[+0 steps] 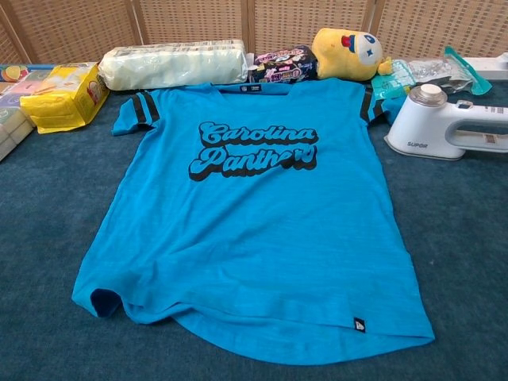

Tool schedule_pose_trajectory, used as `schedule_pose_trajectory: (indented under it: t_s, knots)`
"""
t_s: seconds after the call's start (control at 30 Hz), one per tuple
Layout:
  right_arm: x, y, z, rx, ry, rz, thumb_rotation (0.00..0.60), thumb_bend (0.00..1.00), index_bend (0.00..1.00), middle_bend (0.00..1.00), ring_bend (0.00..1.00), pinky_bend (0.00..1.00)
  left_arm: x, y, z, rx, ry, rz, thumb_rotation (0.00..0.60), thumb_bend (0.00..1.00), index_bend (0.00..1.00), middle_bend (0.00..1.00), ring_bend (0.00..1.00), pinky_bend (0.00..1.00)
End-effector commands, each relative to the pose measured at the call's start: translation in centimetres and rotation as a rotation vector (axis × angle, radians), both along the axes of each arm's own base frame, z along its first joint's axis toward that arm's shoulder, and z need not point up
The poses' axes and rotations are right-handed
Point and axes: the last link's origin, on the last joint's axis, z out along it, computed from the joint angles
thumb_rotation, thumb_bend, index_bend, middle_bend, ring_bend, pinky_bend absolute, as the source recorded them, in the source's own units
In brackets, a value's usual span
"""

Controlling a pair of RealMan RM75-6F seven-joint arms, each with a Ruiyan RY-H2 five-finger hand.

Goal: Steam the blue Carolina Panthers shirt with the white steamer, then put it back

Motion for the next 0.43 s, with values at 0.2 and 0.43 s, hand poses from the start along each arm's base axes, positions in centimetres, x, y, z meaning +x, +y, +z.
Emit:
schedule_pose_trajectory:
  t_s: [0.2, 0.43]
  knots:
    - [-0.41, 1.02, 0.06, 0.005, -0.005, -0.020, 0.600, 0.24, 0.34, 0.35, 0.34, 0.28, -2.18, -1.41, 1.20, 0.044, 0.008, 0.079, 0.600, 0.35, 0.20, 0.26, 0.14, 0.31]
    - [-0.45, 1.39, 0.16, 0.002, -0.001, -0.033, 0.600, 0.24, 0.35, 0.36, 0.34, 0.28, -2.42, -1.25, 1.26, 0.042, 0.013, 0.086, 0.600, 0.34, 0.20, 0.26, 0.14, 0.31]
